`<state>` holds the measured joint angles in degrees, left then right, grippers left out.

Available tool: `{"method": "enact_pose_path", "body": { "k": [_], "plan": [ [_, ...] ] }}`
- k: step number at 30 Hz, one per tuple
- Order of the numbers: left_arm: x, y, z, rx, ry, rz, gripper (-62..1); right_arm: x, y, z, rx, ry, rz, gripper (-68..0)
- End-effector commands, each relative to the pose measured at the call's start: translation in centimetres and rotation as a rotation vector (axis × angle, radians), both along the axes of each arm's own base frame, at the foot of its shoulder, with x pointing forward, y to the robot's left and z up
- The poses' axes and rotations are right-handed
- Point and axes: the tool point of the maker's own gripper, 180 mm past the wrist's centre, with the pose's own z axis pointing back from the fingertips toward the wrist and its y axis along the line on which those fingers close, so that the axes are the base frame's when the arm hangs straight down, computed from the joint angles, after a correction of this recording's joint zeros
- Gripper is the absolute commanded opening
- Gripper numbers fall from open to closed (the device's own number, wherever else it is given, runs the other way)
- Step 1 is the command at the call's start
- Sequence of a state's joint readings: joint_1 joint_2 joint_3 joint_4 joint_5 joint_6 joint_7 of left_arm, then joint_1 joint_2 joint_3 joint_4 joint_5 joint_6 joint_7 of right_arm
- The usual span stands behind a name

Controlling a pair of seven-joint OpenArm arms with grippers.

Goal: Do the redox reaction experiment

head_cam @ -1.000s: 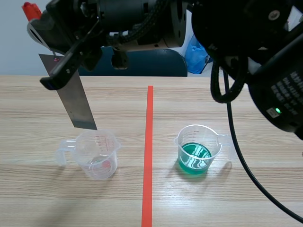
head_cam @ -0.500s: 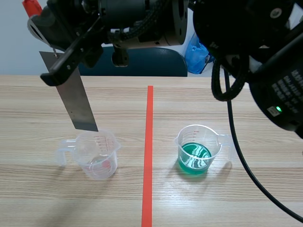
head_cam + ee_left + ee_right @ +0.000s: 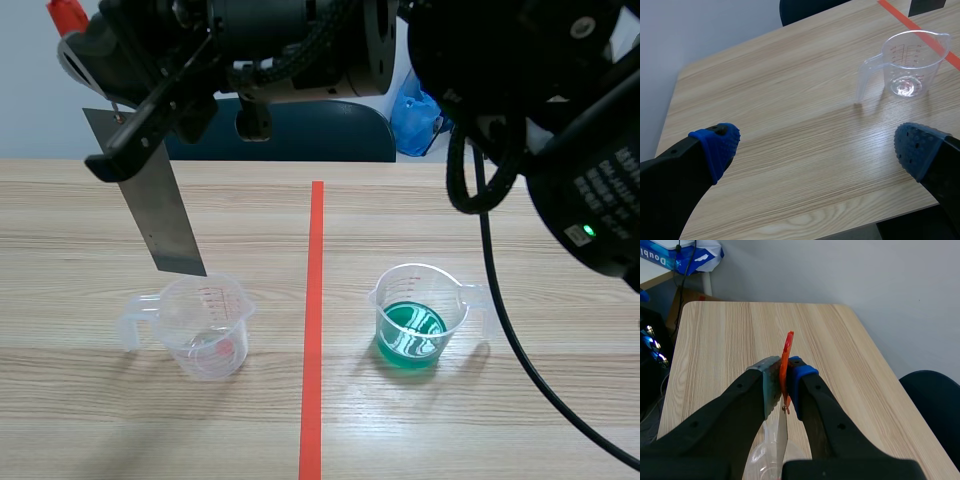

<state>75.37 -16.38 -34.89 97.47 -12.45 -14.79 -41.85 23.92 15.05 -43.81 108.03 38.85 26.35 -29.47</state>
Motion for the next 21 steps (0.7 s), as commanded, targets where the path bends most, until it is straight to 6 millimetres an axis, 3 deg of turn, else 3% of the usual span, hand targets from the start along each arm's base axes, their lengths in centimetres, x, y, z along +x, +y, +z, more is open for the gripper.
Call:
{"method": "enact_pose_path", "body": {
  "k": [1,21],
  "plan": [
    [0.37,-0.33,0.69,-0.014,-0.030,-0.004,1.4,0.12,-0.04,1.55,0.044,-0.026,0.002,-66.9],
    [0.43,-0.16,0.85,-0.025,-0.039,0.008,1.4,0.11,-0.04,1.55,0.043,-0.026,0.002,-66.9]
  ]
}}
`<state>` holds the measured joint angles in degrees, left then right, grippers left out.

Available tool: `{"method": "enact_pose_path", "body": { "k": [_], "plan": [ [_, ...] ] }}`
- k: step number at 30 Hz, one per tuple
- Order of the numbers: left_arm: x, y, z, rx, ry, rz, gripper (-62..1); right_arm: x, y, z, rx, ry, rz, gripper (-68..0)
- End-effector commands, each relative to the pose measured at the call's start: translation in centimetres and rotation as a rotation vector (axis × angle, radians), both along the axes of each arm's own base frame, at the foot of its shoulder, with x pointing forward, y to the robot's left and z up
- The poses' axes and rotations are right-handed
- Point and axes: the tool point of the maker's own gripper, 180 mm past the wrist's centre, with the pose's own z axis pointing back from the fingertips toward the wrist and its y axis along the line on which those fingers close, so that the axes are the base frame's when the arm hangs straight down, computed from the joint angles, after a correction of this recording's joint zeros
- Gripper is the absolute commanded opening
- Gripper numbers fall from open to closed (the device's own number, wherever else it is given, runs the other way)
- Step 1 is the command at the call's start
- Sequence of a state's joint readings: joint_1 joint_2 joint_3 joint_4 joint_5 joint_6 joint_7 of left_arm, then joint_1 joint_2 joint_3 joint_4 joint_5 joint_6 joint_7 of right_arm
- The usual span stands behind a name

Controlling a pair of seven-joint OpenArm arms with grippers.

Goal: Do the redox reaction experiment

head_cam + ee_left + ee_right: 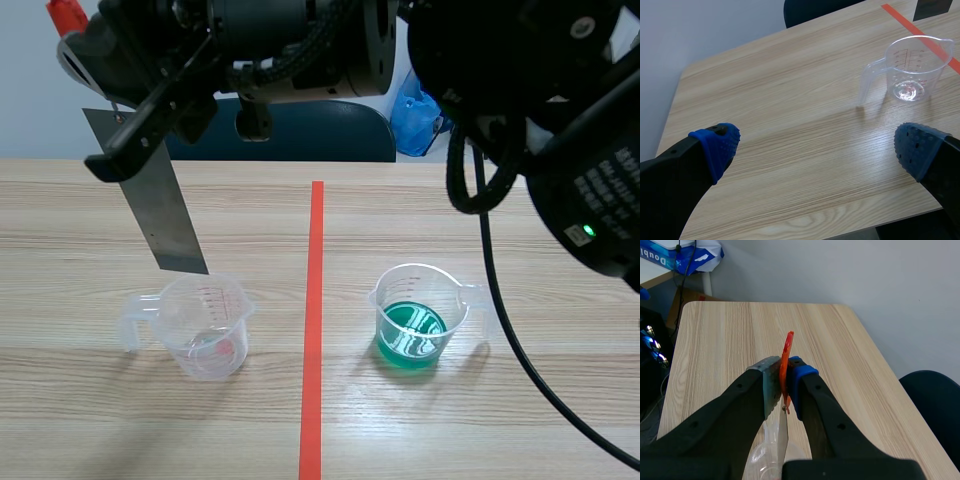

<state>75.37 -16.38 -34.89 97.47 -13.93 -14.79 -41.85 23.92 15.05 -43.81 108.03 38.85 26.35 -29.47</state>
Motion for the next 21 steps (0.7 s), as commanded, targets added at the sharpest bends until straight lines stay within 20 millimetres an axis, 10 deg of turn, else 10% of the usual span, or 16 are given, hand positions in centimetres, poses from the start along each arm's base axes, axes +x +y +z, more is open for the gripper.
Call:
{"method": "enact_pose_path", "body": {
  "k": [1,21],
  "plan": [
    [0.33,-0.40,0.62,-0.009,-0.027,-0.009,1.4,0.11,-0.04,1.55,0.043,-0.026,0.002,-66.9],
    [0.32,-0.46,0.56,-0.005,-0.024,-0.014,1.4,0.09,-0.03,1.68,0.051,-0.028,0.004,-66.9]
  ]
}}
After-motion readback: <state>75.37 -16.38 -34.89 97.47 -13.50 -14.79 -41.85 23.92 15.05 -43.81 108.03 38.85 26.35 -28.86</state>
